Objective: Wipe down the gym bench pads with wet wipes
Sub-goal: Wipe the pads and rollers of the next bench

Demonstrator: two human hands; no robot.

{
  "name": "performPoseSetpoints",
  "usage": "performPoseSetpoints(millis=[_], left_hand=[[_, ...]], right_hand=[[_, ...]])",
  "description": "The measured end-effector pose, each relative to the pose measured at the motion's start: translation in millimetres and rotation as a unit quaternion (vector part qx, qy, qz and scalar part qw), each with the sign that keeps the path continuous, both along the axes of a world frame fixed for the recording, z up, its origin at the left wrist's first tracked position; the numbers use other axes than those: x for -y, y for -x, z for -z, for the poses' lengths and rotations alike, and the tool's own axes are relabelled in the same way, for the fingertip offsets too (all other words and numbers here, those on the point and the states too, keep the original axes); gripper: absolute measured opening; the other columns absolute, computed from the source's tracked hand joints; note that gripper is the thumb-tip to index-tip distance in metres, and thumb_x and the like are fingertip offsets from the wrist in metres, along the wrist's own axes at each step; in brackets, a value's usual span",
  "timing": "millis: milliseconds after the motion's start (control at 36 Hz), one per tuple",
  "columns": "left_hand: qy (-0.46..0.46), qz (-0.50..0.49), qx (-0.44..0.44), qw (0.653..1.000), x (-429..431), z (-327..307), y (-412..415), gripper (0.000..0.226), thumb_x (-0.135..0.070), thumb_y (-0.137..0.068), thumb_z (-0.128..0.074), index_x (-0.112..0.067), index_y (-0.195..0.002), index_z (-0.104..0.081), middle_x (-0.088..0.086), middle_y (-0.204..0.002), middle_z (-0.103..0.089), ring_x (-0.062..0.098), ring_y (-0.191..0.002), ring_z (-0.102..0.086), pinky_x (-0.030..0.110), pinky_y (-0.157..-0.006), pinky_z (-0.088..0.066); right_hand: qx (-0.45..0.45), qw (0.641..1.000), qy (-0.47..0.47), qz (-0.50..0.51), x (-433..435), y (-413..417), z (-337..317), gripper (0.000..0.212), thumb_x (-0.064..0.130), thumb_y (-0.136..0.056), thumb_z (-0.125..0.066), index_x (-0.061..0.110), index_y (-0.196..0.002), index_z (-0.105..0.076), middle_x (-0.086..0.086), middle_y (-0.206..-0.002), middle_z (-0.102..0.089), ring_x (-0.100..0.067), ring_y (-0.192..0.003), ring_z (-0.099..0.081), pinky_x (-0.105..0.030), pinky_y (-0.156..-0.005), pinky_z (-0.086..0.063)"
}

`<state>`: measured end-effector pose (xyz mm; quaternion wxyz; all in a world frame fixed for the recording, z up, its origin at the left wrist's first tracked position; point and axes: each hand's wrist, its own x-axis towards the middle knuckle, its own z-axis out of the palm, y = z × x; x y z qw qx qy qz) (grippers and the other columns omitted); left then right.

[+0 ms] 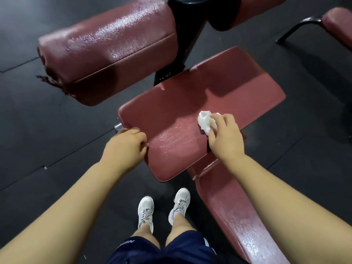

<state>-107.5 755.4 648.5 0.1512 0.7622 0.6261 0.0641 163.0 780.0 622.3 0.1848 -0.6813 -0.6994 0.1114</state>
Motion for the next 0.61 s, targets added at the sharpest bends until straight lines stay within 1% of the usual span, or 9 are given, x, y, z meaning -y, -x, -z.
performPoseSetpoints(millis=[28, 83, 139, 222, 278, 333, 417, 500, 611], left_hand=[[-0.001, -0.002, -0.004, 1.0, -1, -1, -3, 0.008, -0.021, -0.08, -0.067, -0.013, -0.078, -0.066, 0.002, -0.08, -0.06, 0.03, -0.081, -0.057, 0.034, -0.069, -0.048], [-0.001, -0.013, -0.01, 1.0, -2, -2, -8, 0.009, -0.023, -0.081, -0.067, -0.014, -0.082, -0.066, 0.001, -0.081, -0.059, 0.031, -0.084, -0.056, 0.034, -0.069, -0.048], [0.001, -0.021, -0.018, 1.0, -2, -3, -12, 0.011, -0.026, -0.082, -0.066, -0.015, -0.085, -0.066, 0.001, -0.083, -0.059, 0.031, -0.087, -0.056, 0.035, -0.068, -0.048], [-0.004, -0.026, -0.036, 0.999, -3, -4, -20, 0.014, -0.027, -0.08, -0.067, -0.013, -0.085, -0.067, 0.005, -0.085, -0.058, 0.036, -0.087, -0.056, 0.037, -0.063, -0.049], [0.0, -0.031, -0.039, 0.999, -4, -4, -27, 0.017, -0.027, -0.079, -0.069, -0.011, -0.085, -0.067, 0.008, -0.087, -0.057, 0.038, -0.086, -0.055, 0.041, -0.065, -0.052], [0.004, -0.034, -0.037, 0.999, -8, -4, -35, 0.019, -0.028, -0.078, -0.07, -0.011, -0.088, -0.068, 0.01, -0.09, -0.057, 0.038, -0.087, -0.053, 0.044, -0.067, -0.053], [0.004, -0.022, -0.037, 0.999, -14, -3, -50, 0.024, -0.029, -0.079, -0.069, -0.012, -0.095, -0.069, 0.009, -0.096, -0.058, 0.036, -0.088, -0.051, 0.046, -0.071, -0.053], [0.008, -0.007, -0.022, 1.0, -20, -3, -68, 0.028, -0.029, -0.079, -0.07, -0.013, -0.102, -0.067, 0.008, -0.105, -0.058, 0.033, -0.091, -0.05, 0.047, -0.075, -0.052], [0.01, 0.012, -0.003, 1.0, -30, -4, -91, 0.03, -0.029, -0.081, -0.068, -0.014, -0.107, -0.065, 0.003, -0.115, -0.057, 0.03, -0.104, -0.049, 0.041, -0.082, -0.051]], right_hand=[[-0.011, 1.0, 0.009, 0.027, 1, 5, 0, 0.04, 0.019, -0.085, -0.049, 0.013, -0.124, -0.057, -0.017, -0.111, -0.052, -0.037, -0.085, -0.055, -0.042, -0.068, -0.049], [-0.033, 0.998, 0.024, 0.042, 9, 18, -1, 0.04, 0.018, -0.085, -0.052, 0.015, -0.124, -0.059, -0.014, -0.112, -0.051, -0.036, -0.086, -0.057, -0.041, -0.069, -0.05], [-0.046, 0.999, 0.011, -0.026, 22, 32, 0, 0.036, 0.024, -0.082, -0.05, 0.013, -0.113, -0.065, -0.014, -0.101, -0.055, -0.036, -0.074, -0.059, -0.039, -0.059, -0.052], [-0.05, 0.976, 0.021, -0.209, 44, 37, -1, 0.035, 0.027, -0.079, -0.046, 0.015, -0.106, -0.064, -0.012, -0.091, -0.055, -0.033, -0.067, -0.056, -0.034, -0.048, -0.048], [-0.025, 0.955, 0.05, -0.29, 44, 24, -5, 0.029, 0.027, -0.081, -0.046, 0.022, -0.108, -0.055, -0.009, -0.092, -0.053, -0.031, -0.069, -0.055, -0.033, -0.047, -0.048], [0.015, 0.954, 0.041, -0.297, 27, -1, -5, 0.023, 0.025, -0.085, -0.048, 0.026, -0.107, -0.053, -0.007, -0.093, -0.055, -0.031, -0.073, -0.058, -0.035, -0.052, -0.051], [0.032, 0.974, 0.009, -0.225, -13, -51, -3, 0.031, 0.024, -0.076, -0.046, 0.022, -0.106, -0.056, -0.016, -0.093, -0.058, -0.034, -0.066, -0.06, -0.033, -0.046, -0.047], [0.032, 0.999, -0.015, -0.024, -51, -100, -4, 0.03, 0.022, -0.082, -0.05, 0.015, -0.106, -0.066, -0.019, -0.106, -0.054, -0.04, -0.078, -0.06, -0.04, -0.062, -0.049], [0.009, 0.988, 0.018, 0.155, -70, -116, 0, 0.029, 0.011, -0.085, -0.052, 0.019, -0.111, -0.063, -0.013, -0.114, -0.046, -0.037, -0.087, -0.055, -0.039, -0.073, -0.045]])
